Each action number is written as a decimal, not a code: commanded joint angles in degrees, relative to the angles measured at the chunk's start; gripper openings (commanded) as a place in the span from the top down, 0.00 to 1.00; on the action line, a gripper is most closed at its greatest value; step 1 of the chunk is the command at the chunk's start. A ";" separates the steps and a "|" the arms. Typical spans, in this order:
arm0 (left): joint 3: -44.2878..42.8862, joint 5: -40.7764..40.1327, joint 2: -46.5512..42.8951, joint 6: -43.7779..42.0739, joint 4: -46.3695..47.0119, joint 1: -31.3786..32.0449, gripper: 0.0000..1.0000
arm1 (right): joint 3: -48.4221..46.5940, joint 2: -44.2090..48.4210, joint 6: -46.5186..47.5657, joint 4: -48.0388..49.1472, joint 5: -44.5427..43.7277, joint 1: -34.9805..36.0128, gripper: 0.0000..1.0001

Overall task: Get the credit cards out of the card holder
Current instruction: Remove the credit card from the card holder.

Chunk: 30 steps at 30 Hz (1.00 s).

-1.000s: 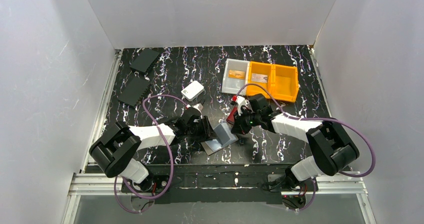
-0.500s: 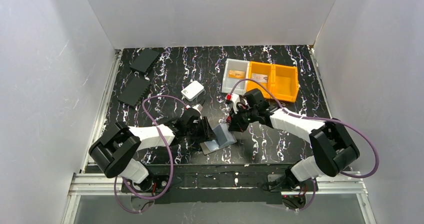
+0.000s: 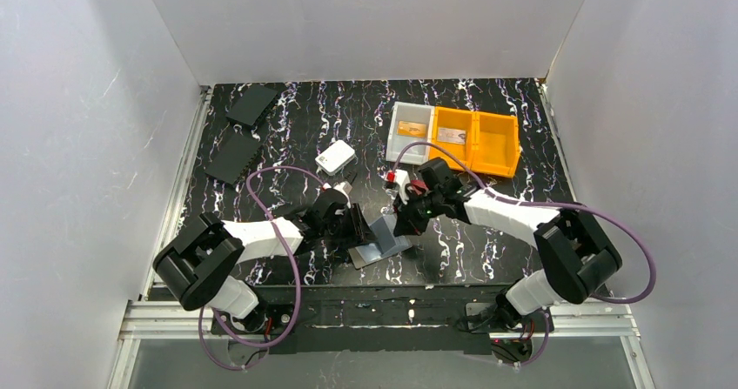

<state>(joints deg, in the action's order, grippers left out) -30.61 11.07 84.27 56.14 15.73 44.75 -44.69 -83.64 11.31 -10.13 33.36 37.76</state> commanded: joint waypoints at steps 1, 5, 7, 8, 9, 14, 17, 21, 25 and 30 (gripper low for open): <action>1.14 -1.21 -2.43 -0.77 -0.79 0.11 0.69 | -0.88 -2.17 -0.34 0.80 0.58 1.20 0.93; 1.33 -1.06 -3.23 -0.71 -0.53 0.17 0.69 | -1.25 -3.55 -0.51 0.90 1.31 1.97 0.93; 1.47 -0.84 -3.67 -0.68 -0.34 0.13 0.69 | -1.57 -4.10 -0.50 0.90 2.44 2.37 0.93; 1.63 -0.71 -3.95 -0.68 -0.12 0.12 0.68 | -1.69 -4.27 -0.39 0.86 3.36 2.47 0.93; 1.83 -0.62 -4.33 -0.60 0.21 0.13 0.68 | -1.86 -4.44 -0.41 0.96 4.25 2.61 0.93; 3.81 0.25 -6.62 1.00 3.08 -0.29 0.64 | -2.66 -5.39 -0.49 1.03 8.01 2.84 0.93; 5.52 1.04 -7.82 2.87 5.83 -0.91 0.57 | -2.99 -6.19 -1.04 1.37 8.59 2.85 0.92; 7.43 1.51 -9.49 5.23 9.21 -1.25 0.46 | -3.70 -7.38 -1.81 1.62 9.15 2.85 0.92; 8.36 1.67 -10.51 7.85 11.45 -1.80 0.35 | -4.08 -8.27 -2.33 1.73 9.43 2.85 0.92; 9.17 1.60 -11.46 10.86 13.42 -2.78 0.23 | -3.85 -8.39 -2.41 2.16 9.31 2.80 0.91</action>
<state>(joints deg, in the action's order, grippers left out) -22.83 12.62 75.29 64.03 26.20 42.89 -46.72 -91.74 9.26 -9.30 41.12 40.27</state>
